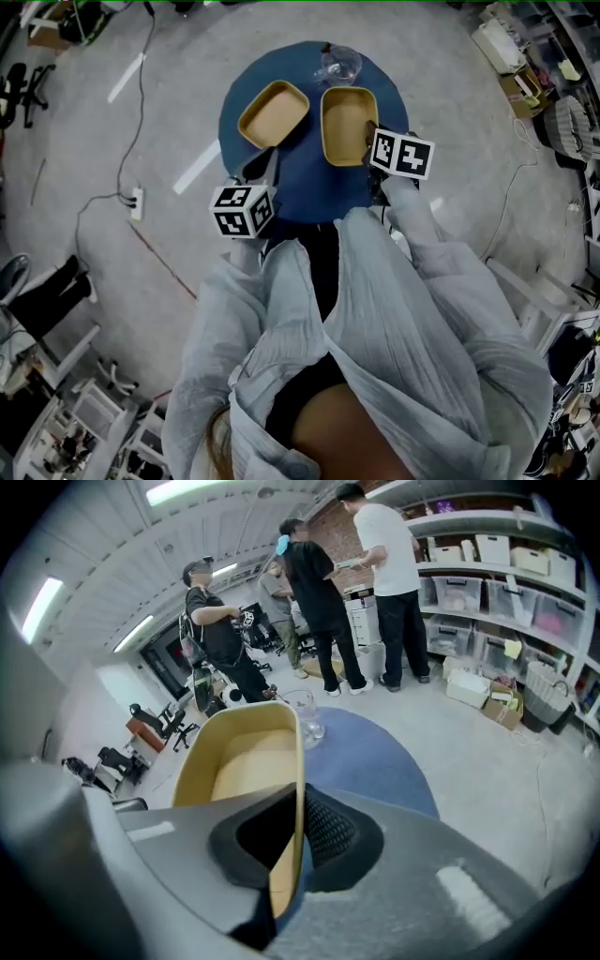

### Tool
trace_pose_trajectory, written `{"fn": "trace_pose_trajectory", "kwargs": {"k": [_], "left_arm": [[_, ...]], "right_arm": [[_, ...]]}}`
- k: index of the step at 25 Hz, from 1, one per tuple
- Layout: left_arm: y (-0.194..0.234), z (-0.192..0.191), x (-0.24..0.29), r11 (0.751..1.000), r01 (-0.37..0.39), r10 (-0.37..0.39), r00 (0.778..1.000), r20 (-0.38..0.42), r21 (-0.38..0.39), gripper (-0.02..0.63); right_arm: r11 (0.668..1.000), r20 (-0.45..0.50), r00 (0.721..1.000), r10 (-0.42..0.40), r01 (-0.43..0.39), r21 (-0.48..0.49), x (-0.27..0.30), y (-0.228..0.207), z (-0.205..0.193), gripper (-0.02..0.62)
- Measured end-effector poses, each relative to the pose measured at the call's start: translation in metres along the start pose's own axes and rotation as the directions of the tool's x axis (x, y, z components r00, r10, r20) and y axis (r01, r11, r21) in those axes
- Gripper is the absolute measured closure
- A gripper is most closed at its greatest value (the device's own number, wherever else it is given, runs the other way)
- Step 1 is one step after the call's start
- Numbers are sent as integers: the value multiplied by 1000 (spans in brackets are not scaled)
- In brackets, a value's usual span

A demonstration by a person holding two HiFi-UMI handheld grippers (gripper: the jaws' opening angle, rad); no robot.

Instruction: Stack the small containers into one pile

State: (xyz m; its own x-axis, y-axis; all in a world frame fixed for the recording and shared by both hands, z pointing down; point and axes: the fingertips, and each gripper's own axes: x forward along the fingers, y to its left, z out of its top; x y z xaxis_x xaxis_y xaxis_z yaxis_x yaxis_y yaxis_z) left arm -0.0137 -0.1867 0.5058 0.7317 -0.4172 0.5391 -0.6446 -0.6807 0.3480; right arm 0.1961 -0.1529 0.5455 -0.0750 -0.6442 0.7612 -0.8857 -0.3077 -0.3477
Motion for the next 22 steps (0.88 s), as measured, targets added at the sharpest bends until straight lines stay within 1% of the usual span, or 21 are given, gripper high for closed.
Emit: {"fn": "trace_pose_trajectory", "kwargs": {"k": [3, 5, 10, 12, 16, 22], "left_arm": [[16, 5, -9, 1000, 14, -14, 1000, 4, 11, 594], [28, 9, -15, 1000, 19, -19, 1000, 6, 19, 594], [55, 10, -24, 1000, 7, -7, 1000, 6, 18, 594], [63, 10, -27, 1000, 2, -2, 1000, 11, 13, 594], [79, 11, -32, 1000, 2, -2, 1000, 16, 3, 593], [103, 15, -38, 1000, 15, -15, 1000, 6, -1, 594]], "right_arm": [[993, 34, 999, -4, 0, 114, 1, 22, -3, 586], [982, 53, 998, -14, 3, 191, 4, 36, -3, 586], [927, 84, 996, -8, -24, 375, 15, 70, -6, 586], [910, 99, 995, -2, -40, 412, 20, 83, -7, 586], [882, 102, 995, -9, -40, 469, 33, 106, -12, 586], [817, 102, 993, -61, -9, 577, 53, 128, -16, 586]]}}
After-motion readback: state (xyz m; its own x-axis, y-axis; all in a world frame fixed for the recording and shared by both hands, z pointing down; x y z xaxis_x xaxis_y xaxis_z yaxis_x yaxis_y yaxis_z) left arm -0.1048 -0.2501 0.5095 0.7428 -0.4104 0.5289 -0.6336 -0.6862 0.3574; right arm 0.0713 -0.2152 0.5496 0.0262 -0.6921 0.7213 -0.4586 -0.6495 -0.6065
